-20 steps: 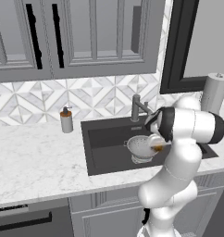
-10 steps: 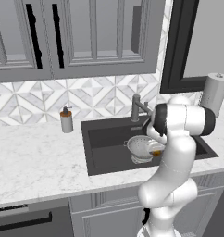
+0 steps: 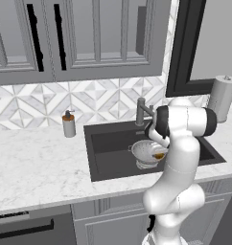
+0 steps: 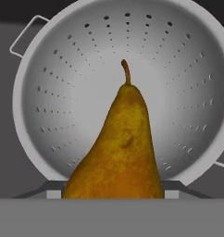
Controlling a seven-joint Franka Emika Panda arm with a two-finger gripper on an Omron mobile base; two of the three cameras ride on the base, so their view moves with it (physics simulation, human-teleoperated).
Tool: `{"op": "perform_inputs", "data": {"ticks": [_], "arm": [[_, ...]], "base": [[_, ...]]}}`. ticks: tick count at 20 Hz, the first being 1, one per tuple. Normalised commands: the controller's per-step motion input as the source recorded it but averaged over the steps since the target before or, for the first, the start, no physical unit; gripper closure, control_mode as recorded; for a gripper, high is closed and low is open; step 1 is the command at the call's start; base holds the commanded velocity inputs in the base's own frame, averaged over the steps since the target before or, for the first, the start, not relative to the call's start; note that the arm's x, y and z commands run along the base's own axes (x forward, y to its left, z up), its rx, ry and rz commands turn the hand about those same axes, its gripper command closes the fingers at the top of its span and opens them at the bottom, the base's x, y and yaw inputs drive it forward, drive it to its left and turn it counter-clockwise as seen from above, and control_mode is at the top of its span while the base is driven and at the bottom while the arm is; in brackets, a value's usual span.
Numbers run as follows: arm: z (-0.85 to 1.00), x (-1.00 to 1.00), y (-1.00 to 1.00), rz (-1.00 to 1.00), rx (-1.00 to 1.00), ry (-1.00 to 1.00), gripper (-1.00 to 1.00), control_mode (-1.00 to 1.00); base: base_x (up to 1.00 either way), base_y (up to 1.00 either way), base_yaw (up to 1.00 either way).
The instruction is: Put the colander in the sink, put the pear in the colander, and turn on the sink faucet and pour water over the colander.
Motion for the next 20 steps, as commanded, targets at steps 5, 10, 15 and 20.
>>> {"op": "perform_inputs", "data": {"ticks": [5,10,15,20], "arm": [[-0.14,0.01,0.0,0.0,0.0,0.0,1.0,-1.0],[-0.27,0.0,0.0,0.0,0.0,0.0,1.0,-1.0],[-0.08,0.02,0.0,0.0,0.0,0.0,1.0,-1.0],[0.0,0.04,0.0,0.0,0.0,0.0,1.0,-1.0]], "base": [[0.0,0.0,0.0],[0.0,0.0,0.0],[0.0,0.0,0.0],[0.0,0.0,0.0]]}}
